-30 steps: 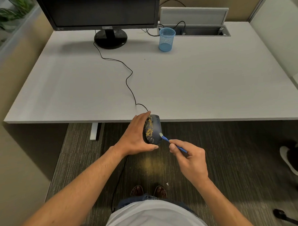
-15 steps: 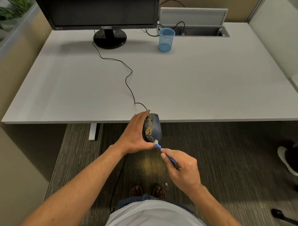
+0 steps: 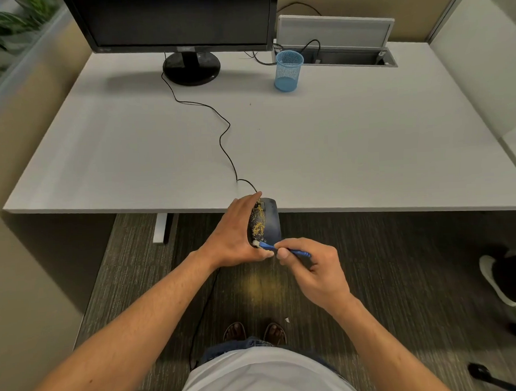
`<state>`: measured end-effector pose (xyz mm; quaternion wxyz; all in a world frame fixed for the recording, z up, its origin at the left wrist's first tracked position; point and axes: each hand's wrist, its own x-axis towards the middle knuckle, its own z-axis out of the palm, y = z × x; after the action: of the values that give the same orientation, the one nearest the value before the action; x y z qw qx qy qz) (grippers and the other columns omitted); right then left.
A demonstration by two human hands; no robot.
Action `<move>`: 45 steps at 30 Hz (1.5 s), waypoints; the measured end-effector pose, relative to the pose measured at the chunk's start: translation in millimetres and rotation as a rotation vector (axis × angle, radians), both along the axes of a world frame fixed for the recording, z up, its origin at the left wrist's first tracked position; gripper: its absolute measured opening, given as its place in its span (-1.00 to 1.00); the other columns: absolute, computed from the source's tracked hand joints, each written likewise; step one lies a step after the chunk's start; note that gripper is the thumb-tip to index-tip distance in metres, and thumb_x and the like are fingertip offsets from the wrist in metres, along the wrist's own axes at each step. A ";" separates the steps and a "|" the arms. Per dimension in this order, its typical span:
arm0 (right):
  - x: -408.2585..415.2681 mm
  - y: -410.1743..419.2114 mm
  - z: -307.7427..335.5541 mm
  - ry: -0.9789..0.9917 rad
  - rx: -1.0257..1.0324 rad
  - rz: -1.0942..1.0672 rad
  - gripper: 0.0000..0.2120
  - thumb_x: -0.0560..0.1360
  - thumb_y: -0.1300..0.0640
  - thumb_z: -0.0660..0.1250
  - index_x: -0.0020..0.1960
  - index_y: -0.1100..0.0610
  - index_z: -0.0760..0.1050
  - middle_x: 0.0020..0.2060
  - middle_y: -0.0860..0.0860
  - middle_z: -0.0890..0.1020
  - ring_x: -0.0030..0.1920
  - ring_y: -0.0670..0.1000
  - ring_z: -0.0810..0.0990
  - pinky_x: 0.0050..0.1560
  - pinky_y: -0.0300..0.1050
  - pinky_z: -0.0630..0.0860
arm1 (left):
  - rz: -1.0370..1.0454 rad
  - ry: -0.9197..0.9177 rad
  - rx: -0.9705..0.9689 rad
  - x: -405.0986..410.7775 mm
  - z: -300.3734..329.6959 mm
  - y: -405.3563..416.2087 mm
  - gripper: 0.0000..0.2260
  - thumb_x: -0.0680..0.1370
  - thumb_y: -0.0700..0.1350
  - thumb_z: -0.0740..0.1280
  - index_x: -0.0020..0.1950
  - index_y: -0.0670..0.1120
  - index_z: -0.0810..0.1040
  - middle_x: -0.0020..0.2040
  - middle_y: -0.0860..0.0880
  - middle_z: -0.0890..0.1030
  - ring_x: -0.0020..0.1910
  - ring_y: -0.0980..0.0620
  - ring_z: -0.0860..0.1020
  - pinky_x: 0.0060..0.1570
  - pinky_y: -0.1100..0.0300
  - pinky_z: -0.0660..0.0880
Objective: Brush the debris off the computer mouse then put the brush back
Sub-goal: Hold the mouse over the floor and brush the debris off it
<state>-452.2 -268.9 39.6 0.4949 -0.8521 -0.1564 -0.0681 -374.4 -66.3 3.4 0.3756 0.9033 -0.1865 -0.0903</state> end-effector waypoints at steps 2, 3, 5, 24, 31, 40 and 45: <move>3.8 -0.2 -0.4 0.031 -0.058 0.033 -0.86 0.57 0.21 0.41 0.09 0.19 0.69 -0.07 -0.12 0.68 -0.07 -0.27 0.62 -0.02 -0.35 0.54 | -0.008 -0.008 0.005 -0.2 0.4 -0.1 0.07 0.29 0.14 0.61 0.60 -0.03 0.03 0.51 -0.02 0.22 0.49 0.00 0.22 0.46 0.07 0.22; 4.9 -1.1 -0.5 0.032 -0.092 0.045 -0.87 0.57 0.21 0.41 0.09 0.18 0.69 -0.06 -0.13 0.67 -0.06 -0.31 0.61 -0.01 -0.40 0.52 | -0.008 -0.011 0.006 -0.4 0.5 0.0 0.07 0.29 0.14 0.62 0.60 -0.03 0.03 0.51 -0.03 0.23 0.48 0.00 0.23 0.45 0.08 0.22; 5.4 -4.5 -0.3 0.025 -0.137 0.051 -0.87 0.58 0.21 0.40 0.08 0.17 0.69 -0.06 -0.15 0.66 -0.04 -0.35 0.58 -0.01 -0.45 0.48 | -0.004 -0.018 0.006 -0.8 0.6 0.7 0.07 0.28 0.14 0.62 0.60 -0.04 0.04 0.50 -0.03 0.24 0.46 0.01 0.24 0.42 0.10 0.24; 2.5 -13.1 5.8 0.062 -0.138 0.058 -0.87 0.56 0.24 0.41 0.08 0.17 0.69 -0.09 -0.17 0.66 -0.06 -0.29 0.61 -0.05 -0.42 0.51 | -0.015 -0.014 -0.004 -4.3 1.2 -0.4 0.06 0.28 0.13 0.62 0.59 -0.06 0.06 0.49 -0.03 0.25 0.43 0.04 0.24 0.40 0.14 0.25; -1.0 -29.7 1.3 0.077 -0.237 0.039 -0.89 0.56 0.23 0.43 0.05 0.11 0.69 -0.12 -0.20 0.65 -0.08 -0.18 0.62 -0.09 -0.42 0.49 | -0.006 -0.026 0.004 -5.0 3.3 2.8 0.08 0.26 0.16 0.63 0.59 -0.07 0.07 0.48 -0.05 0.25 0.42 0.05 0.25 0.36 0.20 0.23; 10.9 -3.5 11.6 0.064 -0.132 0.096 -0.86 0.58 0.13 0.38 0.07 0.13 0.69 -0.10 -0.20 0.65 -0.06 -0.26 0.62 -0.06 -0.42 0.50 | -0.018 -0.012 -0.001 -4.3 1.5 1.4 0.06 0.29 0.15 0.62 0.59 -0.04 0.05 0.50 -0.03 0.23 0.45 0.04 0.24 0.37 0.19 0.20; 12.1 -14.8 3.9 0.196 -0.089 0.060 -0.88 0.59 0.20 0.40 0.06 0.05 0.68 -0.16 -0.27 0.65 -0.09 -0.14 0.64 -0.12 -0.33 0.54 | -0.009 -0.035 0.003 -5.2 2.3 2.6 0.06 0.28 0.14 0.62 0.59 -0.06 0.06 0.48 -0.04 0.25 0.42 0.05 0.25 0.35 0.20 0.22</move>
<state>-440.1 -283.7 43.5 0.4715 -0.8706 -0.1355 0.0375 -379.6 -63.7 5.7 0.3705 0.9045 -0.1968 -0.0766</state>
